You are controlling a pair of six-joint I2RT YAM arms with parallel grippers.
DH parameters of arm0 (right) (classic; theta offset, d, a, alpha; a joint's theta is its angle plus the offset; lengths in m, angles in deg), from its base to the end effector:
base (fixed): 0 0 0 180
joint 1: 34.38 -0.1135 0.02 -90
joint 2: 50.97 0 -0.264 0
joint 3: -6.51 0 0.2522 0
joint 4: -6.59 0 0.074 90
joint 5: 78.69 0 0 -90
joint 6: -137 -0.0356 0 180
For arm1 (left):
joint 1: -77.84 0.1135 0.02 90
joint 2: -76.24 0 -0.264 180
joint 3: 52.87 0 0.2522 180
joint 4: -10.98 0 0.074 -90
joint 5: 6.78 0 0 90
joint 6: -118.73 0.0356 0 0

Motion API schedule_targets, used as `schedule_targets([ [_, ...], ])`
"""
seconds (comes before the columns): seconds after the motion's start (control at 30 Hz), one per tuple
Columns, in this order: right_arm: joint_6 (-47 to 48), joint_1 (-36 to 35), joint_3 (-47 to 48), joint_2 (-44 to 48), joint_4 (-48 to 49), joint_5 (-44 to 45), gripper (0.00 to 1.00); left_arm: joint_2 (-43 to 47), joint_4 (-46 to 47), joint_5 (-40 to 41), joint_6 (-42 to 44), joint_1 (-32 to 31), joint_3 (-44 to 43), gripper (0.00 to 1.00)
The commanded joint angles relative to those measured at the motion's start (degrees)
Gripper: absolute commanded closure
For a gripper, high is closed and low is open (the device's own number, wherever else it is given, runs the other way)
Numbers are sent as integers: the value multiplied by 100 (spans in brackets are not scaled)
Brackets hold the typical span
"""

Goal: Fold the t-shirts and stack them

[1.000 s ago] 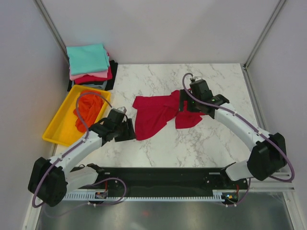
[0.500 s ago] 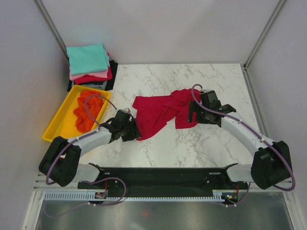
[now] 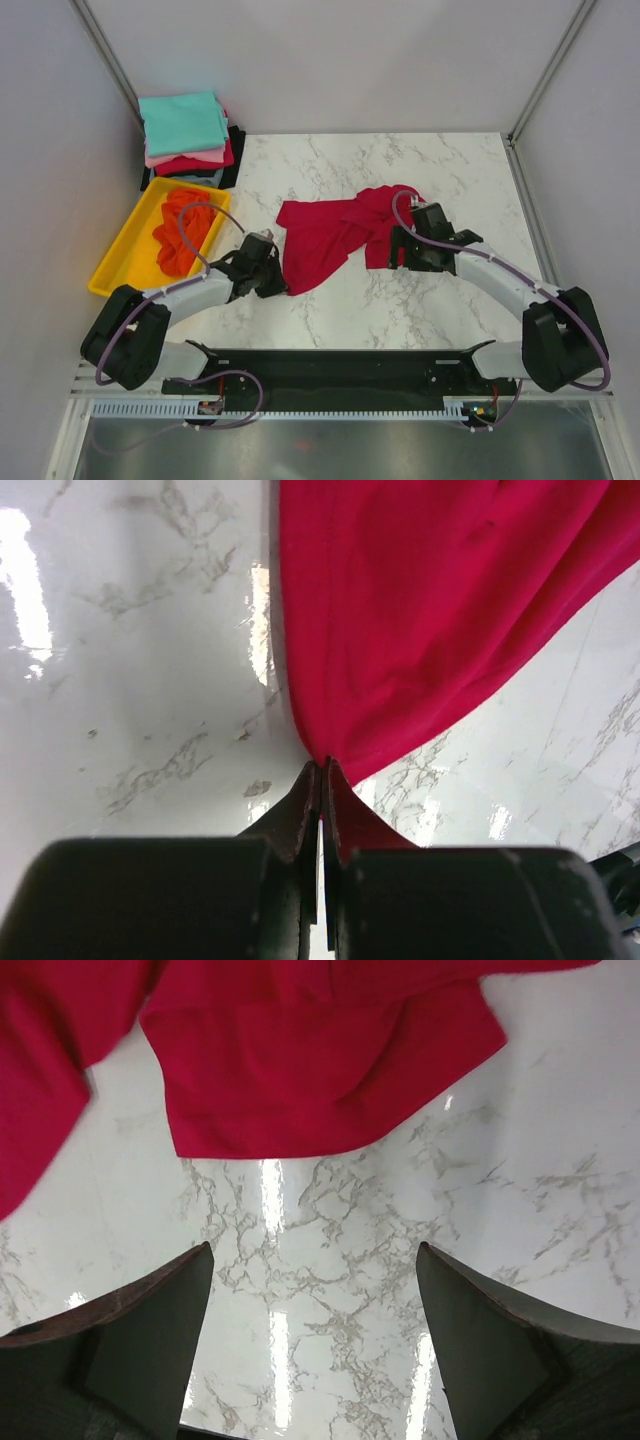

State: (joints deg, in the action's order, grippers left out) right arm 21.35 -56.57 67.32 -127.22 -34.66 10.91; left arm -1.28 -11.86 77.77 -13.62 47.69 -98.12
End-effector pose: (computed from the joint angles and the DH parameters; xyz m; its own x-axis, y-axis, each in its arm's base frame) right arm 0.2411 0.0986 0.2112 -0.8626 0.1156 -0.4925 -0.0087 0.9700 0.2430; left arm 0.2048 -0.1229 0.1468 -0.8927 -0.2570 -0.3703 -0.0736 0.8935 -0.4429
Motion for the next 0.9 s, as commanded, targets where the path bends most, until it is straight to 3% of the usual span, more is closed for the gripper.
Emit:
schedule_targets([
  [0.0, -221, -486, -100, -292, 428, 171, 9, 491, -400, 527, 358, -8, -270, 98],
  [0.2, -388, -1093, 234, -978, 604, 541, 16, 615, -718, 537, 508, -8, -499, 98],
  [0.43, -318, -1454, 1130, -1937, 490, 884, 32, 615, -551, 466, 438, -8, -174, 98],
  [0.87, -177, -1656, 1676, -2632, 244, 1569, 42, 641, -507, 457, 517, -17, -60, 98],
])
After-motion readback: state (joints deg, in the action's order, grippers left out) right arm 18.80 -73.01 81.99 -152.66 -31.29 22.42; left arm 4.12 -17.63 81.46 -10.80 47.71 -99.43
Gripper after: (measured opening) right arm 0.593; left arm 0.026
